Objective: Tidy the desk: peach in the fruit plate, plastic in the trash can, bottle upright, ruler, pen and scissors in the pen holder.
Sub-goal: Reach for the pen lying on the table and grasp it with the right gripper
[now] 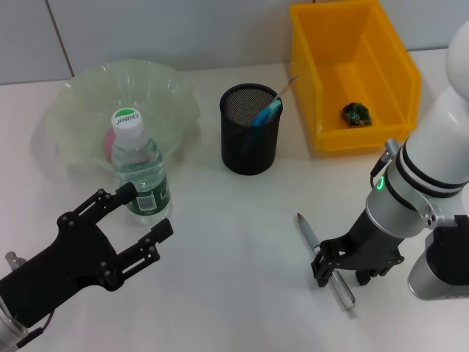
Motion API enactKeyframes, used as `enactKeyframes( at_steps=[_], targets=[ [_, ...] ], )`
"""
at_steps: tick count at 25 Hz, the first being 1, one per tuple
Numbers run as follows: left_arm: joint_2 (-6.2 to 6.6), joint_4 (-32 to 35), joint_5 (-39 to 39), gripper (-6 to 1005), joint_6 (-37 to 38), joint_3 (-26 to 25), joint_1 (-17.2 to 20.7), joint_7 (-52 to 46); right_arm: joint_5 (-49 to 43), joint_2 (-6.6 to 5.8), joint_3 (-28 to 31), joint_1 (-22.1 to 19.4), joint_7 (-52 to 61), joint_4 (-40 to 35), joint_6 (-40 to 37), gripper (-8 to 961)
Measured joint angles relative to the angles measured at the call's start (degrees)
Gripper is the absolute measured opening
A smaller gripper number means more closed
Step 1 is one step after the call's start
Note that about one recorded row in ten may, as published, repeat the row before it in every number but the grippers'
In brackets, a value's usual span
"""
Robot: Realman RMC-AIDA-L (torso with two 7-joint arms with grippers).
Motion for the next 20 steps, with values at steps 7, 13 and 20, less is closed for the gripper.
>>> enactKeyframes(
  at_steps=[7, 13, 20],
  targets=[
    [0.0, 0.0, 0.0, 785, 0.0, -0.22, -0.09, -0.01, 0.23, -0.16, -0.66, 0.29, 1.25, 0.49, 0.97, 573],
    [0.0, 0.0, -0.02, 785, 0.0, -0.25, -0.24, -0.01, 0.27, -0.2, -0.66, 0.44, 1.44, 0.55, 1.01, 512],
    [0.0, 0.0, -0.04, 785, 0.0, -0.21, -0.32, -0.01, 1.24, -0.48, -0.92, 0.39, 1.78, -0.09, 0.87, 499]
  ],
)
